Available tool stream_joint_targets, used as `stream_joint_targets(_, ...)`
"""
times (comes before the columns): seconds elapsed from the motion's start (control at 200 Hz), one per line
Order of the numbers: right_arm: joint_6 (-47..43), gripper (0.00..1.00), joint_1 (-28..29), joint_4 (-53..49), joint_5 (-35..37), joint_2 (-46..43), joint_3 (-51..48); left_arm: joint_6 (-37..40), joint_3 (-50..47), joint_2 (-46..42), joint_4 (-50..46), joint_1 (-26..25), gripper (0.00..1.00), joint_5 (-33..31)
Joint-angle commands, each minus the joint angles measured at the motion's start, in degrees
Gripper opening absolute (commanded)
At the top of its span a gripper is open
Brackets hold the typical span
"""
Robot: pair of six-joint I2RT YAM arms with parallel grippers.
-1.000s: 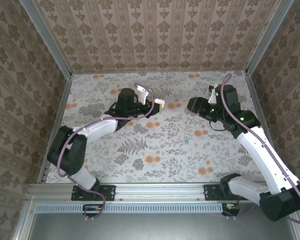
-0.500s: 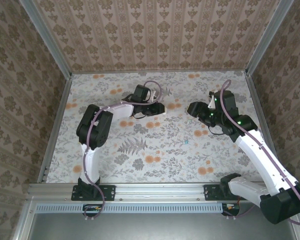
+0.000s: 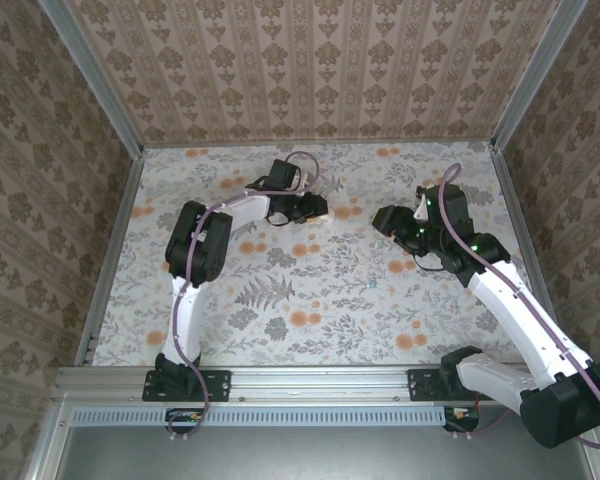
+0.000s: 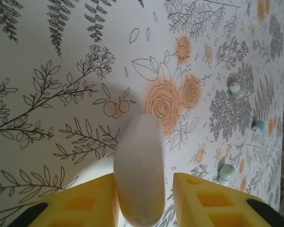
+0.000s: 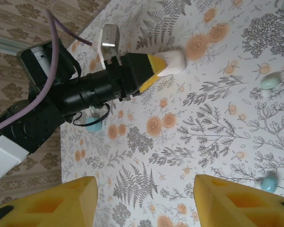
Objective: Insert wireless bluetooth earbuds into charging case
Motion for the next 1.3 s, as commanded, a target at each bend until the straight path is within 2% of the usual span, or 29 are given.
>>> stream_joint_targets(0.0,1.15,0.58,-0.22,1.26,-2.02,1.35,0.88,-1.37,1.85,1.46,-3.24,0.16,0.35,-0.55)
stream_joint_targets(0.65,1.63,0.58,-0.28,2.32,-3.39,3.56,0.99,5.65,0.56,-4.03,-8.56,2.80,0.38,-6.29)
stream_joint_targets(0.87,1.01,0.58,-0.21,3.75,-4.35,4.69,0.34,11.64,-6.77,-14.53,-9.81,3.54,0.39,-13.34)
stream_joint_targets(0.89,1.06,0.58,-0.29,3.83,-4.41,4.83,0.31,12.34,-7.72,-15.74,-9.89,5.13,0.40,-14.09)
stream_joint_targets(1.09,1.00,0.58,-0.22,4.44,-5.59,6.45,0.57,18.23,-17.22,-26.99,-13.13,9.09,0.47,-21.65)
stream_joint_targets(1.295,1.40,0.58,-0.18,5.34,-6.16,7.99,0.88,22.41,-24.98,-35.20,-18.30,16.33,0.59,-28.86)
